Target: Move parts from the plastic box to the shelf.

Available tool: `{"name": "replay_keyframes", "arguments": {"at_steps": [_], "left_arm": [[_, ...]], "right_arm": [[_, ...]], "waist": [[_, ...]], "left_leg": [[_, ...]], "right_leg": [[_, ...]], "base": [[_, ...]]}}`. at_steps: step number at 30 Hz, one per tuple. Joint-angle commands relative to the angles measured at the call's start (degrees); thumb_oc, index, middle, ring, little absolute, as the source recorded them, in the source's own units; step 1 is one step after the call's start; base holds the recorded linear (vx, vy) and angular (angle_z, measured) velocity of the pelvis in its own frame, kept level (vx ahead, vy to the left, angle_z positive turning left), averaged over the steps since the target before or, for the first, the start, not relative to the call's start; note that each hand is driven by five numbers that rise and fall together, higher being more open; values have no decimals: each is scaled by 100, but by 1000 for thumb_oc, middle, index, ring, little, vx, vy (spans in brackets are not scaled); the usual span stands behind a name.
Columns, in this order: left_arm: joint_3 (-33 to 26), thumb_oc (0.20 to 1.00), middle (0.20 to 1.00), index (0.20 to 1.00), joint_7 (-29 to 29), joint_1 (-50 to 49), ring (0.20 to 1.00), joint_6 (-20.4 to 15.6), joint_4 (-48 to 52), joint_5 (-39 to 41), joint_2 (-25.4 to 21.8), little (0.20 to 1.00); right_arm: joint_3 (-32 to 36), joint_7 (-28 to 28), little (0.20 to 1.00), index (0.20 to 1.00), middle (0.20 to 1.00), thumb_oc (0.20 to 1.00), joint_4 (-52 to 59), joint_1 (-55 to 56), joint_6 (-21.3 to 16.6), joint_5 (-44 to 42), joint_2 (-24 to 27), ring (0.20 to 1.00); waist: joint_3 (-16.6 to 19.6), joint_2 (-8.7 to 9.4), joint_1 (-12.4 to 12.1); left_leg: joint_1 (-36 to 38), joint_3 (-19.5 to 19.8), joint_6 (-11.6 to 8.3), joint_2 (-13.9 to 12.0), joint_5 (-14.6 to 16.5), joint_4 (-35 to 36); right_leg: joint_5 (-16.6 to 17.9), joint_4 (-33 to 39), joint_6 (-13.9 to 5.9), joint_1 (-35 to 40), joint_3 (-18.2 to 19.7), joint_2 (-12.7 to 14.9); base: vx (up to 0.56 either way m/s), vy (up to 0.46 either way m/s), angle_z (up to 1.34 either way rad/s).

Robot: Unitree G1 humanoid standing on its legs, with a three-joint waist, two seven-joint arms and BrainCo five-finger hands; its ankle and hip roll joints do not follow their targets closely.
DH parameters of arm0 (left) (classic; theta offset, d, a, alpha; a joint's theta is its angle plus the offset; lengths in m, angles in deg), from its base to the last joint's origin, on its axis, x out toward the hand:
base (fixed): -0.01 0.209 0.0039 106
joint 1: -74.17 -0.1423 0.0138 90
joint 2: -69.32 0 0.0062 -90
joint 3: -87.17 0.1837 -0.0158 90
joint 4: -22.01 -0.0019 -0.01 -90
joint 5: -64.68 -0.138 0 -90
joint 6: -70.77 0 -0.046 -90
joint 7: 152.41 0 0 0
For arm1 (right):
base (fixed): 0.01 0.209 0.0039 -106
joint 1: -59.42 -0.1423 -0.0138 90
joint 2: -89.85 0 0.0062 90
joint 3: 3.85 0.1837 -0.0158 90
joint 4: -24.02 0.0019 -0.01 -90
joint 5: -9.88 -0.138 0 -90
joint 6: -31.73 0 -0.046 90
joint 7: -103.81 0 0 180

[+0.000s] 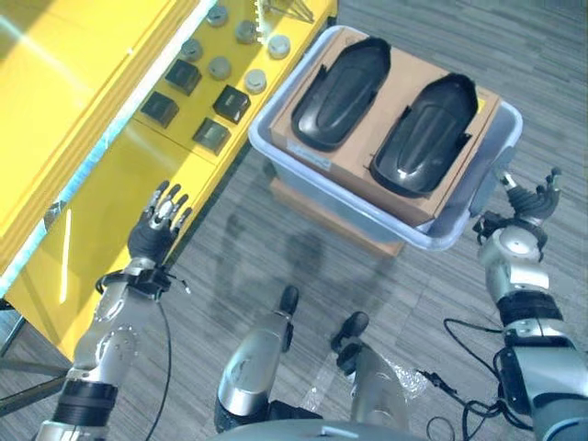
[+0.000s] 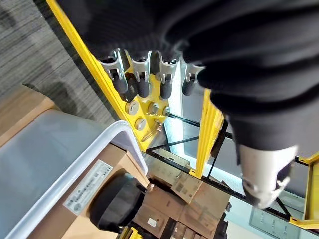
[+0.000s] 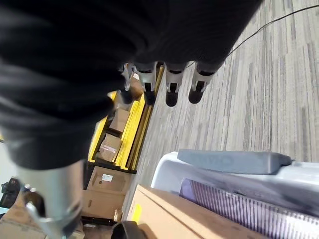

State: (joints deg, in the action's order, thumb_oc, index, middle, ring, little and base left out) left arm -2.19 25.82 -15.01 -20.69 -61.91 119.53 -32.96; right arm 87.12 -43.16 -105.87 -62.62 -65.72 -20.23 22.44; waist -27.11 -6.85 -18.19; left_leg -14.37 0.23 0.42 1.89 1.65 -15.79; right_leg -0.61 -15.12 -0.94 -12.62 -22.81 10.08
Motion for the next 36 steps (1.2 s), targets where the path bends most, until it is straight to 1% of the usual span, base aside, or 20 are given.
{"name": "replay_keyframes", "arguments": {"at_steps": [1, 4, 5, 6, 8, 9, 10, 11, 12, 13, 18, 19, 20, 24, 28, 31, 36], "left_arm": [[78, 1000, 1000, 1000, -212, -287, 1000, -407, 387, -81, -343, 1000], [76, 1000, 1000, 1000, -266, -327, 1000, -381, 358, -51, -362, 1000], [76, 1000, 1000, 1000, -272, -330, 1000, -365, 346, -43, -364, 1000], [72, 1000, 1000, 1000, -269, -328, 1000, -358, 342, -43, -368, 1000], [65, 1000, 1000, 1000, -269, -334, 1000, -321, 340, -33, -383, 1000], [66, 1000, 1000, 1000, -270, -340, 1000, -316, 337, -38, -382, 1000], [78, 1000, 1000, 1000, -266, -339, 1000, -305, 335, -50, -368, 1000], [94, 1000, 1000, 1000, -270, -334, 1000, -297, 316, -64, -359, 1000], [102, 1000, 1000, 1000, -280, -323, 1000, -306, 300, -85, -363, 1000], [134, 1000, 1000, 1000, -266, -307, 1000, -359, 257, -94, -368, 1000], [192, 1000, 1000, 1000, -271, -217, 1000, -509, 199, -17, -378, 1000], [194, 1000, 1000, 1000, -273, -208, 1000, -510, 202, -17, -378, 1000], [203, 1000, 1000, 1000, -250, -199, 1000, -523, 198, -35, -379, 1000], [259, 1000, 1000, 1000, -228, -92, 1000, -685, 77, 20, -395, 1000], [278, 1000, 1000, 1000, -154, -4, 1000, -843, 40, 84, -426, 1000], [238, 1000, 1000, 1000, -76, 21, 1000, -894, 27, 122, -471, 1000], [202, 1000, 1000, 1000, -62, 42, 1000, -962, 26, 197, -521, 1000]], "right_arm": [[-277, 46, 1000, 1000, 1000, 1000, 114, -18, -357, -77, 249, 1000], [-358, 86, 1000, 1000, 1000, 1000, 75, -92, -244, -57, 218, 1000], [-384, 89, 1000, 1000, 1000, 1000, 42, -110, -240, -72, 201, 1000], [-403, 92, 1000, 1000, 1000, 1000, 13, -135, -239, -95, 186, 1000], [-438, 97, 1000, 1000, 1000, 1000, 12, -181, -95, 0, 155, 1000], [-458, 108, 1000, 1000, 1000, 1000, 17, -186, -56, 9, 147, 1000], [-497, 148, 1000, 1000, 1000, 1000, 23, -195, -1, 40, 126, 1000], [-535, 179, 1000, 1000, 1000, 1000, -2, -201, 15, 20, 98, 1000], [-558, 202, 1000, 1000, 1000, 1000, -33, -208, 14, 11, 77, 1000], [-599, 223, 1000, 1000, 1000, 1000, -100, -225, 58, 71, 61, 1000], [-708, 293, 1000, 1000, 1000, 1000, -385, -369, 80, 166, 68, 1000], [-702, 295, 1000, 1000, 1000, 1000, -388, -375, 77, 165, 73, 1000], [-741, 313, 1000, 1000, 1000, 1000, -460, -413, 135, 234, 78, 1000], [-868, 323, 1000, 1000, 1000, 1000, -814, -616, -27, 83, 89, 1000], [-916, 266, 1000, 1000, 1000, 1000, -975, -780, -110, -65, 141, 1000], [-932, 220, 1000, 1000, 1000, 1000, -1028, -890, -147, -113, 202, 1000], [-934, 184, 1000, 1000, 1000, 1000, -1097, -1060, -185, -318, 224, 1000]], "waist": [[377, 59, -39], [403, 64, -104], [417, 84, -124], [421, 89, -135], [429, 102, -160], [428, 102, -166], [417, 88, -165], [410, 90, -173], [404, 90, -179], [382, 103, -193], [268, 74, -223], [264, 54, -212], [242, 62, -226], [85, 34, -241], [-48, 22, -245], [-178, 10, -248], [-255, 13, -285]], "left_leg": [[-916, 257, -208, 137, -34, -406], [-867, 279, -209, 162, -36, -344], [-813, 304, -246, 157, 89, -349], [-811, 308, -246, 163, 89, -341], [-791, 314, -248, 175, 91, -312], [-784, 313, -246, 177, 90, -304], [-831, 295, -206, 192, -42, -275], [-831, 302, -203, 198, -42, -265], [-839, 307, -201, 204, -47, -256], [-808, 329, -237, 201, 68, -268], [-929, 354, -228, 244, 68, -313], [-990, 343, -191, 258, -69, -293], [-968, 360, -226, 256, 54, -321], [-1134, 329, -205, 292, 72, -429], [-1304, 298, -170, 334, 78, -524], [-1436, 270, -133, 379, 98, -632], [-1560, 234, -77, 432, 101, -683]], "right_leg": [[-252, 632, -466, 904, -176, 101], [-249, 711, -491, 990, -211, 119], [-329, 719, -530, 1041, -152, 107], [-326, 727, -538, 1045, -159, 112], [-321, 743, -558, 1053, -170, 121], [-319, 745, -562, 1055, -173, 125], [-231, 759, -533, 1015, -241, 147], [-226, 766, -539, 1011, -246, 153], [-221, 770, -545, 1001, -250, 158], [-297, 760, -580, 1020, -182, 148], [-302, 705, -578, 895, -171, 169], [-212, 712, -547, 845, -238, 187], [-294, 689, -579, 855, -179, 181], [-309, 544, -576, 654, -171, 216], [-317, 421, -572, 449, -146, 236], [-324, 265, -581, 266, -123, 262], [-328, 146, -612, 84, -109, 281]], "base": [[3, 58, 3], [69, 16, 13], [87, -18, 13], [87, -13, 9], [29, 26, 5], [-36, 60, 2], [-45, 54, 0], [-54, 49, 3], [59, -12, 6], [48, -6, 6], [-20, 21, 2], [0, 0, 0], [-22, 36, 2], [-29, 29, 2], [-39, 48, 4], [-20, 63, 7], [-10, 39, 7]]}}
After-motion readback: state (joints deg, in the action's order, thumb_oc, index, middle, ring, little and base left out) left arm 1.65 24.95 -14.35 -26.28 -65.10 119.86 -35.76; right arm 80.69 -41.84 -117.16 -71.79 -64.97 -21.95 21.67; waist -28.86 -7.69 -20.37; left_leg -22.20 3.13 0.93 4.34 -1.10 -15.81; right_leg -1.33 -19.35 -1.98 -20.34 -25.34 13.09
